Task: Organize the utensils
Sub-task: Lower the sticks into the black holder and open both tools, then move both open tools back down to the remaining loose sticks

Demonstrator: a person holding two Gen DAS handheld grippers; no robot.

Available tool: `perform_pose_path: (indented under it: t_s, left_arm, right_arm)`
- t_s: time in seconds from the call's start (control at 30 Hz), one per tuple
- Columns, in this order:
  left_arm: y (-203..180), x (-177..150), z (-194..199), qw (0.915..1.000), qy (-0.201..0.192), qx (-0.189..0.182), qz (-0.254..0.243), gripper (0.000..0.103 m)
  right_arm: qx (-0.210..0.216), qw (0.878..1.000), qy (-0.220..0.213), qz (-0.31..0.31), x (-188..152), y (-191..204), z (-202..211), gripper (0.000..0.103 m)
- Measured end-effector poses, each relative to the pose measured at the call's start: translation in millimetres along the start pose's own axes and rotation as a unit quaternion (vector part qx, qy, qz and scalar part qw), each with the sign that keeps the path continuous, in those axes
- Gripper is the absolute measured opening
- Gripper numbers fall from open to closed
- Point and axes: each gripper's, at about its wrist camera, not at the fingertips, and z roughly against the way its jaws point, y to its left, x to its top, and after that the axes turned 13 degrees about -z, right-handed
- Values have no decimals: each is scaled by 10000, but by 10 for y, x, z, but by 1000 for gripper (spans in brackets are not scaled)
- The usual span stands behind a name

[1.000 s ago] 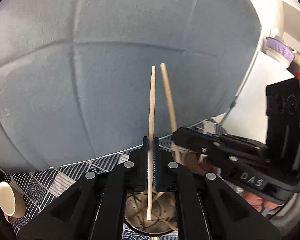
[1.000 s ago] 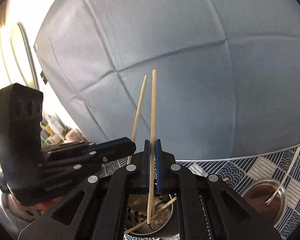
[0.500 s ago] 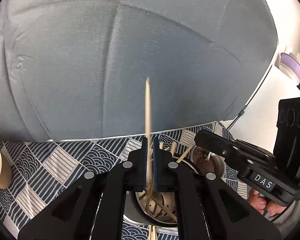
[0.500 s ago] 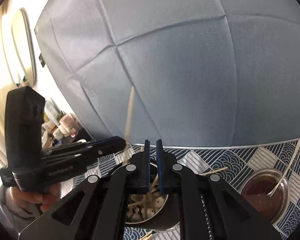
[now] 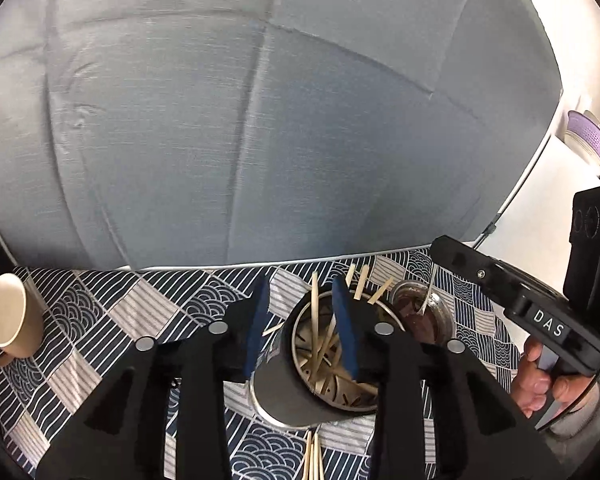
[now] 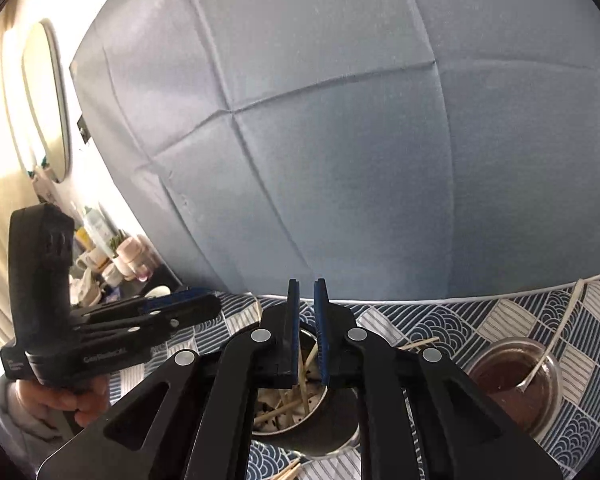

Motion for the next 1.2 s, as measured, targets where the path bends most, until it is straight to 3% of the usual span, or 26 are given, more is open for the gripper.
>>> perform_pose_path:
  t_s: [0.1,0.23,0.3,0.47,0.53,0.7,0.93,1.2]
  left_arm:
    - [48,-55,73,9999,4,67,86,41]
    - [93,-143,120,9997,117,153,115,43]
    - [118,-197,167,9996,145,217,134,52]
    - [157,-327,258,9989,213,222,341,71]
    - [170,-384,285,9986,248,271,393,72]
    - [178,-518,314,9973,443,312,491,79]
    - [52,-744,243,9953,894,319,182,83]
    - [-41,-1048,96,9870,1557,388,-54,90]
  right_arm:
    - [-66,10000,-30,11,-44,28,67,27]
    - [-160,9999,5,18,-106,63,147,38]
    - [-183,9998,30,-14,-130,73,192,47]
    - [-281,9996,88,-55,-192,90,295,54]
    - [-315,9994,115,-51,-227,97,320,56]
    - [-520,9983,268,-76,-357,111,357,77]
    - [-680,9957,596,-201,-562,27,338,83]
    - [-871,9906,971,-422,-791,-139,291,84]
